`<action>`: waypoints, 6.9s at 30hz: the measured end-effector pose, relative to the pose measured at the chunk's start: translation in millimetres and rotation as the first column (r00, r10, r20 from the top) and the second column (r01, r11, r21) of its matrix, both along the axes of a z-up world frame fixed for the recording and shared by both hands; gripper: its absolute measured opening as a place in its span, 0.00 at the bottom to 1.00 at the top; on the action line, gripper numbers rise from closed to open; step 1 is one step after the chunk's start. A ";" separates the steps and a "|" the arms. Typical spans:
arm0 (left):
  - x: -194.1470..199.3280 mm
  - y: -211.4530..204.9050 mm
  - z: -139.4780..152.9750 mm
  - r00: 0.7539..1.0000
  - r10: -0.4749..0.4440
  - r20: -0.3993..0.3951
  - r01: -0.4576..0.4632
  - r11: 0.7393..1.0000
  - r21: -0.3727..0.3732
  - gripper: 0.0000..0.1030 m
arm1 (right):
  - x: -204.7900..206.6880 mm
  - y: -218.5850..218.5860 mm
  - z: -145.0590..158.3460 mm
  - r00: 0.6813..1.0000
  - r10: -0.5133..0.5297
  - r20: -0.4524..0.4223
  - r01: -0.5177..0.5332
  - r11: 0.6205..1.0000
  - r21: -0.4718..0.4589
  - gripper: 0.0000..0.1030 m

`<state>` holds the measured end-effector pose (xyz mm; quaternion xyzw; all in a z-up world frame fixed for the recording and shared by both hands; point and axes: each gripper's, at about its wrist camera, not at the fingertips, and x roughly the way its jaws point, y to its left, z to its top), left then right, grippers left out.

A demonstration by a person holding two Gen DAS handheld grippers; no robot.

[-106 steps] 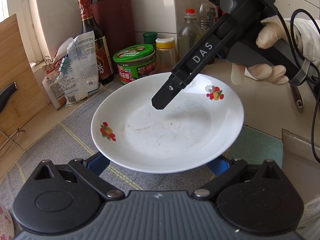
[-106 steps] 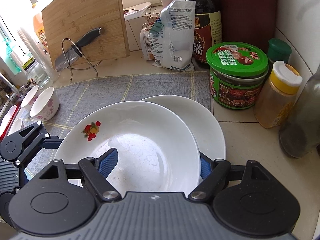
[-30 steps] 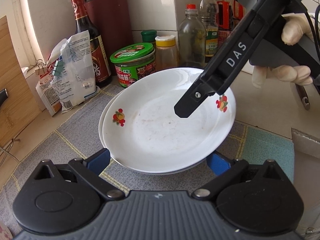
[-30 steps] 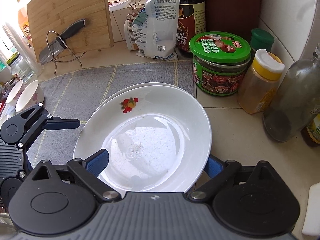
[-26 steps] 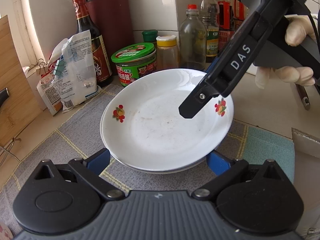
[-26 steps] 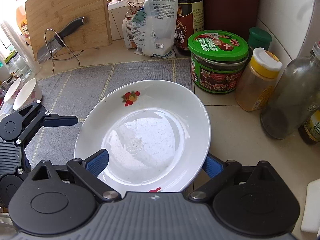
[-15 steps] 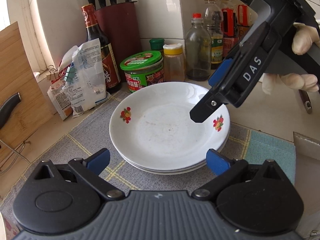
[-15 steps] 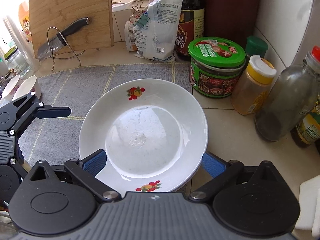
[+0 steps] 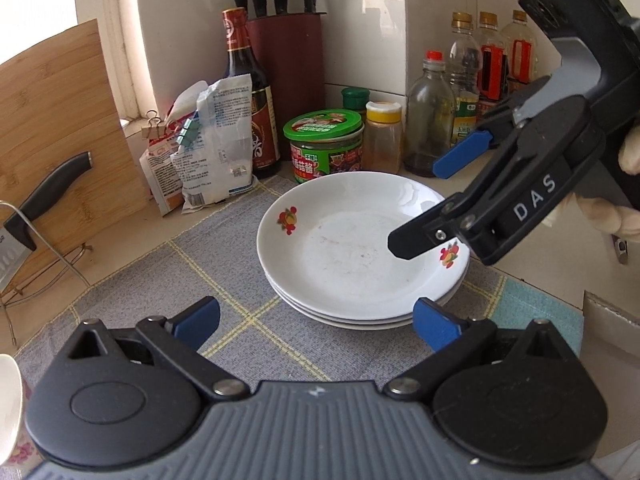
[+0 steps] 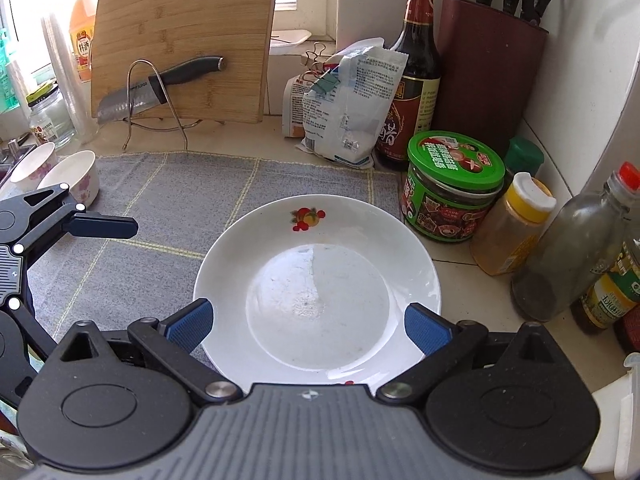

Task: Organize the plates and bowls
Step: 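Withdraw the open right gripper from the plate stack, then move the left gripper to the rim of a white bowl, then close the left gripper on the white bowl's rim and lift it, then carry the white bowl with the left gripper across the towel, then lower the bowl onto the towel and open the left gripper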

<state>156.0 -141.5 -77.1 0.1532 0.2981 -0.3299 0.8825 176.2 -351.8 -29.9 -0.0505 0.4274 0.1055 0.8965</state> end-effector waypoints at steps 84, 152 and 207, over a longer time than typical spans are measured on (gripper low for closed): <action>-14.3 349.1 -13.9 0.856 0.504 -0.111 -0.500 0.864 0.062 0.97 | -44.4 376.9 -53.1 0.823 0.562 0.086 -0.561 0.827 -0.039 1.00; -9.2 193.4 -7.5 0.974 0.108 -0.198 -0.107 0.994 0.014 0.59 | -78.0 260.5 -38.9 0.920 0.389 0.051 -0.384 0.920 -0.083 0.80; -9.0 186.1 -9.4 0.975 0.141 -0.174 -0.143 0.990 -0.002 0.92 | -71.8 240.4 -37.9 0.948 0.316 0.023 -0.316 0.949 -0.011 1.00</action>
